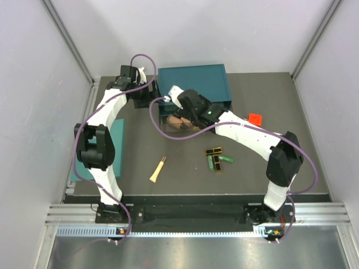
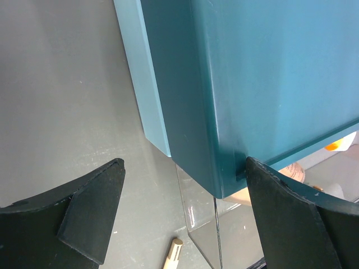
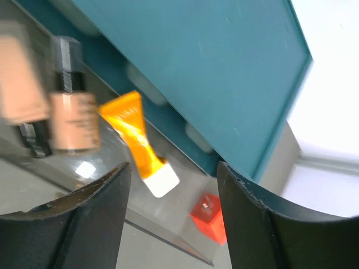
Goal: Organize the makeup
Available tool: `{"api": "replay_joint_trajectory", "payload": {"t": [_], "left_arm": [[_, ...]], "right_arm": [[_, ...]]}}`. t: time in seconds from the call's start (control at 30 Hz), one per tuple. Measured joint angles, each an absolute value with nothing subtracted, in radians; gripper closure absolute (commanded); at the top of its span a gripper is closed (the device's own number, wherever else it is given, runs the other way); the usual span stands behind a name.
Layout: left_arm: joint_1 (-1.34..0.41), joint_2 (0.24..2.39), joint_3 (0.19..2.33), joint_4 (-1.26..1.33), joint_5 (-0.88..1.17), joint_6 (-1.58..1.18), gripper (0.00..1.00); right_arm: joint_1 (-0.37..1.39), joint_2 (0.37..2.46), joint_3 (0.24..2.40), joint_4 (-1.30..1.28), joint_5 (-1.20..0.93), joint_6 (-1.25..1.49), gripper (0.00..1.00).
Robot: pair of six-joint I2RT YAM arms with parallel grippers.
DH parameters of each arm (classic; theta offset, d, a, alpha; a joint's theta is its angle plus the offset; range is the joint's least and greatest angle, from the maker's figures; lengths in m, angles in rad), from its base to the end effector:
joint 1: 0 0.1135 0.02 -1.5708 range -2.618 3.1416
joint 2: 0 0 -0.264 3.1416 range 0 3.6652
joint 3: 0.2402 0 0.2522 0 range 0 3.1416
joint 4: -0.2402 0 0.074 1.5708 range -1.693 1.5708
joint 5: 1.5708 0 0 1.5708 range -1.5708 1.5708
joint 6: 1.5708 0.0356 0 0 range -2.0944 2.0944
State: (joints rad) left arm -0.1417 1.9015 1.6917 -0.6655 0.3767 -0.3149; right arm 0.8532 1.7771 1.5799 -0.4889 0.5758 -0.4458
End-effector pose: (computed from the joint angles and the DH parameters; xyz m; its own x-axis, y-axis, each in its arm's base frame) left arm 0.4203 -0.0732 0.2886 -0.8356 -0.1717 -0.5218 0.1114 0.8772 -0.4670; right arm 0.2818 0.2934 0.3169 -0.2229 -0.8053 -0.5494 -0.4998 0.5782 -0.6449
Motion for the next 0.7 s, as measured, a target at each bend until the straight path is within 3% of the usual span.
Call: {"api": "replay_joint_trajectory", "payload": {"t": [0.03, 0.13, 0.33, 0.7], "left_arm": [[-0.142, 1.901, 1.692, -0.665, 0.376, -0.315, 0.08], [-0.142, 1.901, 1.692, -0.665, 0.376, -0.315, 0.08], [-0.142, 1.900, 1.692, -0.666, 0.372, -0.315, 0.06], [-0.138, 1.773, 1.691, -0.724, 0.315, -0.261, 0.01]], "right_arm": [[0.854, 1.774, 1.588, -0.491, 0.558, -0.440, 0.31], [0.855, 1.753, 1.607, -0.522, 0.421, -0.400, 0.27], [0.870, 1.734, 1.644, -0.576, 0.138, -0.284, 0.27], [0.881, 1.739, 1.642, -0.598, 0.041, -0.153, 0.24]]}}
